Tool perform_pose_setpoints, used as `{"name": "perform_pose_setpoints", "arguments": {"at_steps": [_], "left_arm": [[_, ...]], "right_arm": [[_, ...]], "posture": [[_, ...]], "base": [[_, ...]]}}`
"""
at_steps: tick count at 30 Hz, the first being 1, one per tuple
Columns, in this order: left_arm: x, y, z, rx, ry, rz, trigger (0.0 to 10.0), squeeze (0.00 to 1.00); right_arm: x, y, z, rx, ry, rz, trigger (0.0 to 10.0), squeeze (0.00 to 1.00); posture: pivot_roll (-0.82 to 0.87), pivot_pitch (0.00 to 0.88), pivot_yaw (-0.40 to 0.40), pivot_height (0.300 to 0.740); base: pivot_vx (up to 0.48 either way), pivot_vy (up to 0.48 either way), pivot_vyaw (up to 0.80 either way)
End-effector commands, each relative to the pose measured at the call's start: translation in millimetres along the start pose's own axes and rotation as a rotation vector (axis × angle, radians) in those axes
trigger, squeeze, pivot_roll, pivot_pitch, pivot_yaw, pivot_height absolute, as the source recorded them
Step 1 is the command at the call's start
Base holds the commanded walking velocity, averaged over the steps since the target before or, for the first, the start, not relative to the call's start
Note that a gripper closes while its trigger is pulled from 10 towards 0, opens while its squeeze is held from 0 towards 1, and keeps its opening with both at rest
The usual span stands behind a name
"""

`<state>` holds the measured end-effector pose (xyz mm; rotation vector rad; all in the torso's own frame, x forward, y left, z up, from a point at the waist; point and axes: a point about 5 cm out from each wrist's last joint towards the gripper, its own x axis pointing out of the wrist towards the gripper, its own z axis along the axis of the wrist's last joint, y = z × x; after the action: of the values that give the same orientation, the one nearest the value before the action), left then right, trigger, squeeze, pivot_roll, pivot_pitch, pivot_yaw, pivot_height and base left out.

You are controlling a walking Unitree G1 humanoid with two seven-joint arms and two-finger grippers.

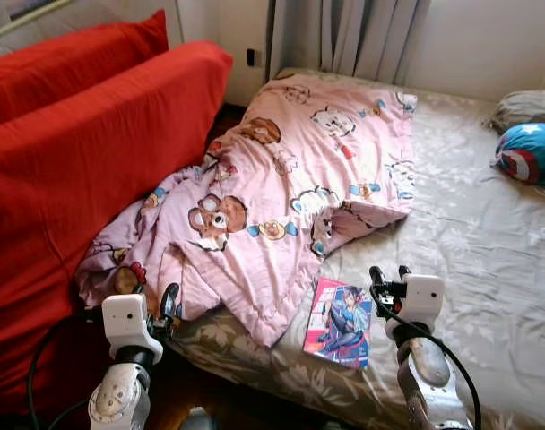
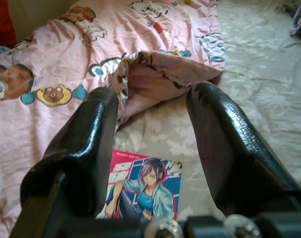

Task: Clean up the room

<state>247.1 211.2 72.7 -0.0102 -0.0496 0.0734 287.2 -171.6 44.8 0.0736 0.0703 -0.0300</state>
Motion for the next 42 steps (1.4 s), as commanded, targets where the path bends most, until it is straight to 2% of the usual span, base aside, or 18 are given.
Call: {"name": "perform_pose_setpoints", "arguments": {"at_steps": [1,33,42], "left_arm": [[-2.8,1.3,-2.1,-0.008,0.020,0.006,10.0,0.00],[-5.1,-5.6,-3.0,-0.004,0.051,-0.032,10.0,0.00],[-4.5,-7.4,-3.2,-0.004,0.054,-0.041,10.0,0.00]], "right_arm": [[-2.9,-0.7,-2.0,0.006,0.002,-0.002,10.0,0.00],[0.1,7.5,-9.8,0.011,0.066,0.026,10.0,0.00],[-1.1,8.1,-9.6,0.020,0.047,0.027,10.0,0.00]], "posture": [[0.04,0.156,-0.054,0.640],[0.05,0.165,-0.053,0.640],[0.05,0.164,-0.052,0.640]], "base": [[0.000,0.000,0.00],[0.000,0.000,0.00],[0.000,0.000,0.00]]}}
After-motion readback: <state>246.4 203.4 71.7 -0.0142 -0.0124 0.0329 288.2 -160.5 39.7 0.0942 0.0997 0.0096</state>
